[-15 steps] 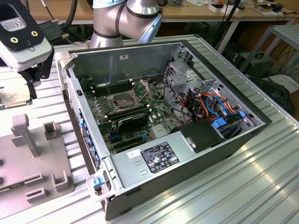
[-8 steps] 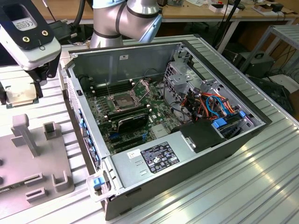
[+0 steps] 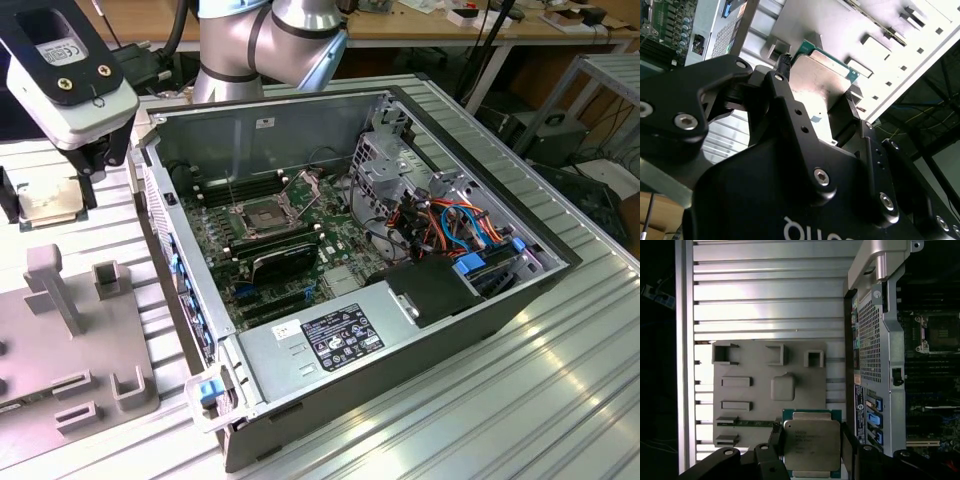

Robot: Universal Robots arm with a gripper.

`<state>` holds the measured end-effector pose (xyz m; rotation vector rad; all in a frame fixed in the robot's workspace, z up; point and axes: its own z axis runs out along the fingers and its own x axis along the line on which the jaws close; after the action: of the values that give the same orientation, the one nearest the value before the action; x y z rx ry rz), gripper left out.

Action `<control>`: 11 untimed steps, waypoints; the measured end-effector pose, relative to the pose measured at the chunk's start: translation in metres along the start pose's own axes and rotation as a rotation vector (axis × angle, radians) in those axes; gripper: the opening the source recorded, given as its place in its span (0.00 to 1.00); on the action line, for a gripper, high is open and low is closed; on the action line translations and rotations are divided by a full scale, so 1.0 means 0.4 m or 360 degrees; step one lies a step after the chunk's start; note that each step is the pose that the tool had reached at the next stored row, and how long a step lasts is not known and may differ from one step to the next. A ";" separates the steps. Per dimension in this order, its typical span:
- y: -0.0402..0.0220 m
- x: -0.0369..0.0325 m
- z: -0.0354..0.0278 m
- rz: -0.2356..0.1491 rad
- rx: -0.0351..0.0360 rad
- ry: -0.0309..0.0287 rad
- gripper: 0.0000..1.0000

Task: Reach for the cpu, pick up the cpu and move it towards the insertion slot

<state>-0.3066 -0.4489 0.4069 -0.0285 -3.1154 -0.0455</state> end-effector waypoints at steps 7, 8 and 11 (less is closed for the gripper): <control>0.000 -0.004 0.000 0.0000 0.0000 -0.00001 0.55; 0.000 -0.007 0.000 0.0000 0.0000 -0.00001 0.55; 0.000 -0.013 0.000 0.0000 0.0000 -0.00001 0.55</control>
<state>-0.3015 -0.4489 0.4069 -0.0284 -3.1155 -0.0454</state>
